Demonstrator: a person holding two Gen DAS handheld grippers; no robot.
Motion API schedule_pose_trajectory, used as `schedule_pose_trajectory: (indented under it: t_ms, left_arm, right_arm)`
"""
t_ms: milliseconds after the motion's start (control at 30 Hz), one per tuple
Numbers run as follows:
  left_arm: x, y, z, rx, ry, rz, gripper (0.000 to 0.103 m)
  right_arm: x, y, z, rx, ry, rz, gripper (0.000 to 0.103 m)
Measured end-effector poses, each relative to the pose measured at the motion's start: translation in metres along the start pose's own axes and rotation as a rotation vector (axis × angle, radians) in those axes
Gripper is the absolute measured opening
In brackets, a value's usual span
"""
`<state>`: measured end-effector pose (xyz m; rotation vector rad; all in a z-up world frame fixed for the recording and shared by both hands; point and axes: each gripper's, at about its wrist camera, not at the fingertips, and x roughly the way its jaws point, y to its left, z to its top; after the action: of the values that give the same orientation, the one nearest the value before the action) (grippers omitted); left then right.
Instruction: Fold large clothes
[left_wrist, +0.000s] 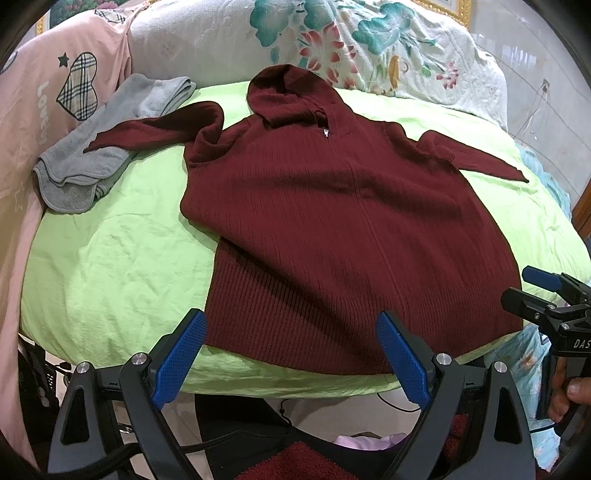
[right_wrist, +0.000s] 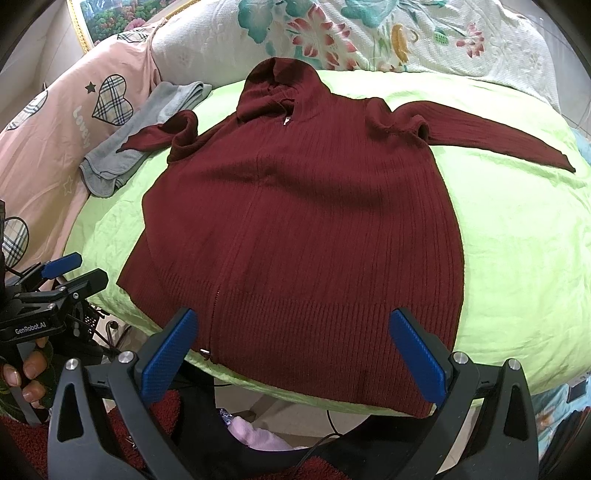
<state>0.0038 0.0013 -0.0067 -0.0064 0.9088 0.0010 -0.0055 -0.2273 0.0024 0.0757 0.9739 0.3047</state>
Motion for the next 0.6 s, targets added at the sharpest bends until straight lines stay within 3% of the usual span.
schedule_pose_trajectory:
  t_ms: [600]
  left_arm:
    - [0.0032, -0.0003, -0.0011, -0.002, -0.041, -0.004, 0.094]
  right_arm:
    - [0.0011, -0.0009, 0.0008, 0.002, 0.004, 0.001, 0.103]
